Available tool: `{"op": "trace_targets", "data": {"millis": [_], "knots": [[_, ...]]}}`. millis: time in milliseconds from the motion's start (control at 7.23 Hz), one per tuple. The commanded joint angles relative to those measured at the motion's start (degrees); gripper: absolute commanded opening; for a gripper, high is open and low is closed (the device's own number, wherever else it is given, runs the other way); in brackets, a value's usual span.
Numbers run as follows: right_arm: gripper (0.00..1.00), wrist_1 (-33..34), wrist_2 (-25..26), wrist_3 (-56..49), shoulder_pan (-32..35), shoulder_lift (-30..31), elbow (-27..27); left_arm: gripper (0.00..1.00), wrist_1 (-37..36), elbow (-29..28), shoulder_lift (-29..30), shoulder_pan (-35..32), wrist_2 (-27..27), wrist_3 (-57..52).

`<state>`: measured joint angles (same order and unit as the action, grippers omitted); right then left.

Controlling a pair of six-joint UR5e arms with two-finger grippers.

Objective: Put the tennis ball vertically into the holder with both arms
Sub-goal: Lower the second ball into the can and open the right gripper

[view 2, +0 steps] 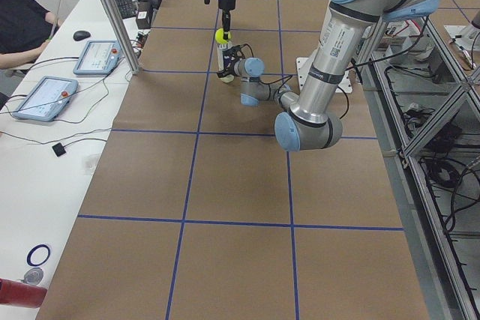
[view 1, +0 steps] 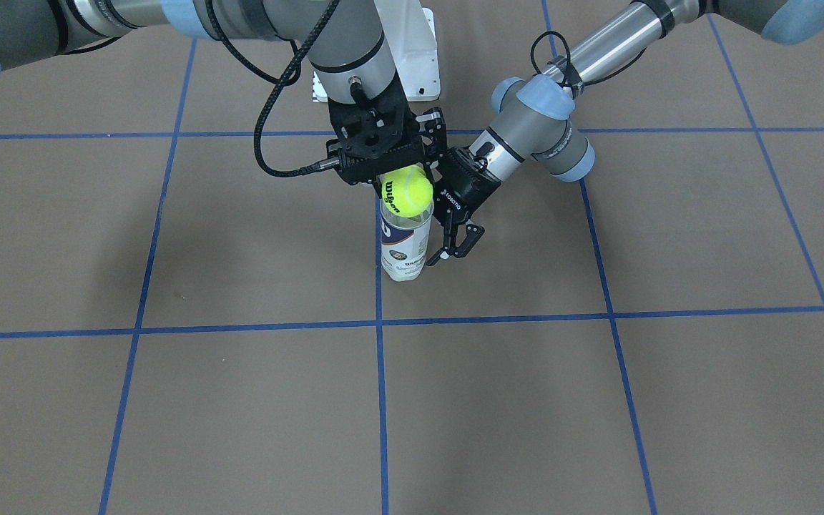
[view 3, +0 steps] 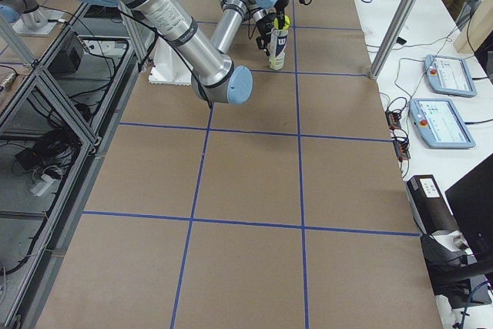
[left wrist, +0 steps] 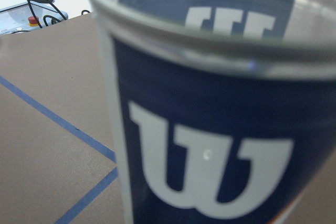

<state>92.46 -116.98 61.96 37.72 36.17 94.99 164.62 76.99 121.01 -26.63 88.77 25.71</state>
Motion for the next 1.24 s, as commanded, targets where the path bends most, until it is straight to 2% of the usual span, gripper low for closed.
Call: {"op": "trace_targets", "data": {"millis": [0,138,276,415,691,1106], "knots": [[0.00,0.00,0.17,0.00,-0.19,0.04,-0.07,0.99,0.00,0.00,-0.16,0.00,0.00,0.04],[0.19,0.00,0.17,0.00,-0.19,0.04,-0.07,0.99,0.00,0.00,-0.16,0.00,0.00,0.04],[0.44,0.00,0.17,0.00,-0.19,0.04,0.02,0.99,0.00,0.00,-0.42,0.00,0.00,0.04],[0.80,0.00,0.17,0.00,-0.19,0.04,0.11,0.99,0.00,0.00,-0.42,0.00,0.00,-0.05],[0.93,0.00,0.17,0.00,-0.11,0.04,0.37,0.99,0.00,0.00,-0.42,0.09,0.00,-0.05],[0.97,0.00,0.17,-0.09,-0.11,0.04,0.81,0.99,0.00,0.00,-0.42,0.00,0.00,-0.05]]}}
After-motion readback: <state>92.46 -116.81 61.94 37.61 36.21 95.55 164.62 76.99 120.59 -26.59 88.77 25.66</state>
